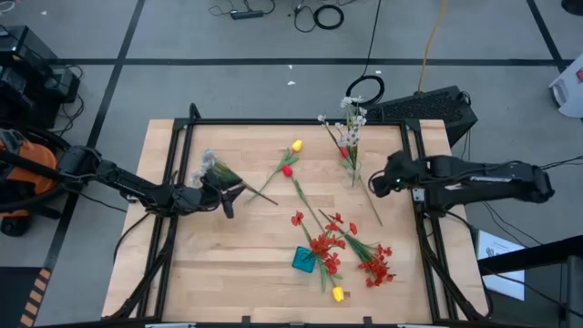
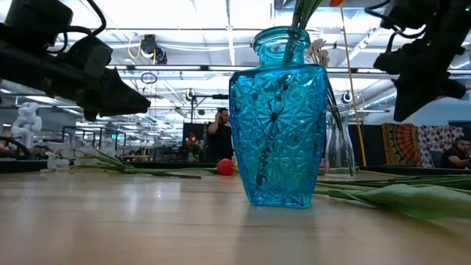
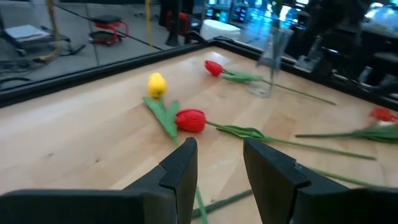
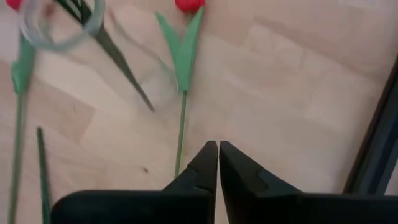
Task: Sort flowers into vase by color
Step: Put the top yellow flower into the transparent vase
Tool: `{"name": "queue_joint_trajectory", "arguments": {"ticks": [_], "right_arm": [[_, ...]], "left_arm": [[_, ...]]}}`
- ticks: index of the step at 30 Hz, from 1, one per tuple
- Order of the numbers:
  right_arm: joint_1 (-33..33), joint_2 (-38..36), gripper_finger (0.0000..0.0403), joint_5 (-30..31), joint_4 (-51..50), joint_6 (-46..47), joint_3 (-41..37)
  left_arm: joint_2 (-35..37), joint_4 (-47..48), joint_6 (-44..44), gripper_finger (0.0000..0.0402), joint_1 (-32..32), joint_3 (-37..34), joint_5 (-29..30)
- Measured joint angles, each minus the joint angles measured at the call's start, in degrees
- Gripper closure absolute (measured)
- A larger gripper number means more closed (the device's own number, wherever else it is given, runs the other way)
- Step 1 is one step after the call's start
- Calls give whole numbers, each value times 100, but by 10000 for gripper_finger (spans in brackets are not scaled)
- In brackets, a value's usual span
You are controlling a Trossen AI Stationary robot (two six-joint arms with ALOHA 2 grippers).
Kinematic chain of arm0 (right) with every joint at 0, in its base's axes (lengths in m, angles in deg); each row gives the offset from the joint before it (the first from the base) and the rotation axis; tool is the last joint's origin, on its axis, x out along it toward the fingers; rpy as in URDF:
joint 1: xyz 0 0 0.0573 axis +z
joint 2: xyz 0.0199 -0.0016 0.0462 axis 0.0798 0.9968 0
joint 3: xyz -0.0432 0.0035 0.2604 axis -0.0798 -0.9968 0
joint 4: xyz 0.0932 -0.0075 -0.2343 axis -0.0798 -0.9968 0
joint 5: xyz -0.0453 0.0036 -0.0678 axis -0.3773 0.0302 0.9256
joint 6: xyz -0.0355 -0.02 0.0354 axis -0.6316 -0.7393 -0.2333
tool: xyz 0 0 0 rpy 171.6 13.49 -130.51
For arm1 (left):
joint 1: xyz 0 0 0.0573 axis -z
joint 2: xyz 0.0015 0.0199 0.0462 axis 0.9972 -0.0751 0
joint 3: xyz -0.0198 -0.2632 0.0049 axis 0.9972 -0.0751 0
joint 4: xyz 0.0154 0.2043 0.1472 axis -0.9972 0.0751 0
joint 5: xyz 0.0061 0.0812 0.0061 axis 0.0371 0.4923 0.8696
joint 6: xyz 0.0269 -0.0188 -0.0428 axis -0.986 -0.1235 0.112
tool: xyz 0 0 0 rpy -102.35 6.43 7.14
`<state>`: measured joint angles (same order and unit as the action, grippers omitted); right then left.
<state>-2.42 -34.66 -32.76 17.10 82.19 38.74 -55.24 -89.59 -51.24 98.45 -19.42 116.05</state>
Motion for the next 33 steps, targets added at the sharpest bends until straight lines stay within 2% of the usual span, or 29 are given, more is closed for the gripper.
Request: {"name": "queue_joint_trajectory", "arguments": {"ticks": [7,12,16,22,33], "right_arm": [[596,846,401,34,-23,210,-2],[1200,1201,401,22,-353,919,-2],[1697,1304,402,55,-447,1581,-4],[2303,1476,402,412,-399,2334,-4],[2845,1815,403,362,-363,2455,-12]], "left_arm": [[0,0,0,265,0,0,221],[0,2,-48,265,-4,0,606],[0,197,-14,265,-4,0,609],[-7,528,139,265,-4,61,677],[-552,2349,303,265,-4,1534,666]]}}
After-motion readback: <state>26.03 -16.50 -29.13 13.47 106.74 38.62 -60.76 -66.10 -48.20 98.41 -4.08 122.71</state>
